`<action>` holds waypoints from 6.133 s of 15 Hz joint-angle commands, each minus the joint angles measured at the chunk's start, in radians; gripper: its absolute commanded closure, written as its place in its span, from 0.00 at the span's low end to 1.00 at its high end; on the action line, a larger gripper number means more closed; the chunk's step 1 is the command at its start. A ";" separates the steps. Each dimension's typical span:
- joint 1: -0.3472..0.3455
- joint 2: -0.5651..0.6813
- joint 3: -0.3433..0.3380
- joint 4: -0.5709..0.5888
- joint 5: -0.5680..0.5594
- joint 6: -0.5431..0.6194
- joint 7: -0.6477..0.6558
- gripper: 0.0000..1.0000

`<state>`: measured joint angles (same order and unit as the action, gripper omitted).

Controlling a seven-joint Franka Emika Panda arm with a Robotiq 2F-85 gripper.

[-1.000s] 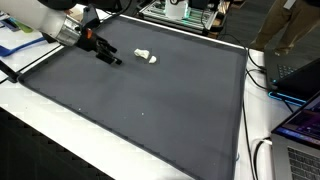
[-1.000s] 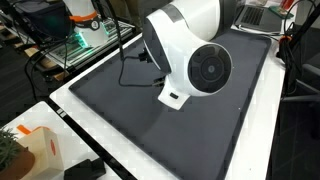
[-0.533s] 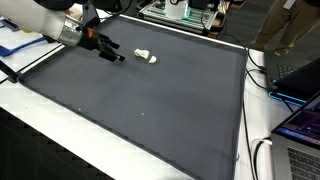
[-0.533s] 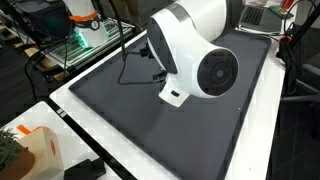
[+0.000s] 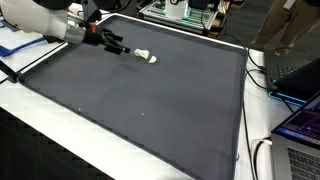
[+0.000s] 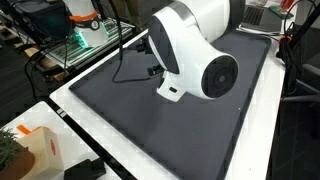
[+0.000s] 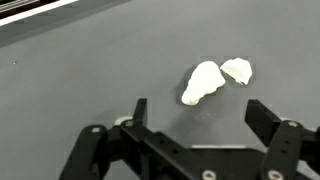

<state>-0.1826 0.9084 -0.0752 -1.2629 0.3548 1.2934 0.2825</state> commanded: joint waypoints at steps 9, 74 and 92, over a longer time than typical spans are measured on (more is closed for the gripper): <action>-0.007 -0.369 0.007 -0.444 -0.013 0.379 -0.412 0.00; 0.264 -1.514 0.026 -1.295 -0.050 0.553 -0.391 0.00; 0.243 -1.403 0.080 -1.134 0.003 0.445 -0.277 1.00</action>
<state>0.0654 -0.5079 -0.0020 -2.4163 0.3435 1.7643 -0.0172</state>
